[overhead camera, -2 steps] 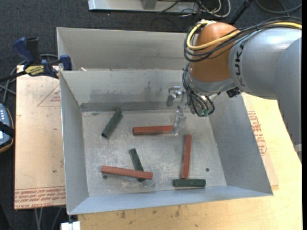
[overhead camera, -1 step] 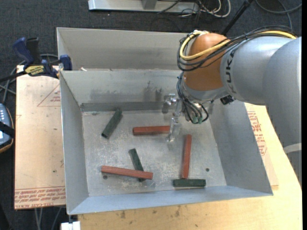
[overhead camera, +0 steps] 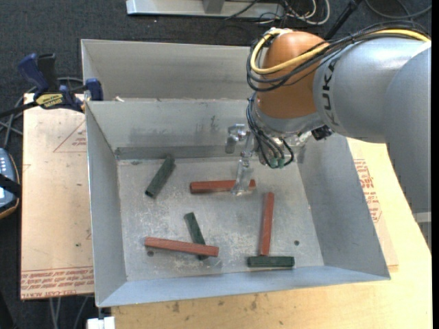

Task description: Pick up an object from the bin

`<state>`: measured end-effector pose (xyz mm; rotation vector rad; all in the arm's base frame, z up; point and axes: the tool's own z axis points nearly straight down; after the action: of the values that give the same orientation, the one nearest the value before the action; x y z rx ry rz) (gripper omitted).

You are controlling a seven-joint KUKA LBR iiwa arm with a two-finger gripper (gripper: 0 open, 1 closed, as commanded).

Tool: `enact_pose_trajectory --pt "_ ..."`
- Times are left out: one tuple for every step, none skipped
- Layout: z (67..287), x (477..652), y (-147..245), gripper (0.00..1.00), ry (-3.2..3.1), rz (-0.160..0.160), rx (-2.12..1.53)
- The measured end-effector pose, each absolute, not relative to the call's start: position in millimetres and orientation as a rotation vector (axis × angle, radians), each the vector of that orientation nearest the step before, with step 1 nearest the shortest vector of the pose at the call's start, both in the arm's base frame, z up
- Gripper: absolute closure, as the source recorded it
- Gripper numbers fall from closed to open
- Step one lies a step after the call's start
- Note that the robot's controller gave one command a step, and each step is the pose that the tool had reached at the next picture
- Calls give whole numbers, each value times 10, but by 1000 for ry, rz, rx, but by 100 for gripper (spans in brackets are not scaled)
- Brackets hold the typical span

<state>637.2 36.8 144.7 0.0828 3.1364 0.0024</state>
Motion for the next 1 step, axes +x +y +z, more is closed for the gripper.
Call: enact_pose_trajectory --pt "863 6483 428 0 3129 4 159"
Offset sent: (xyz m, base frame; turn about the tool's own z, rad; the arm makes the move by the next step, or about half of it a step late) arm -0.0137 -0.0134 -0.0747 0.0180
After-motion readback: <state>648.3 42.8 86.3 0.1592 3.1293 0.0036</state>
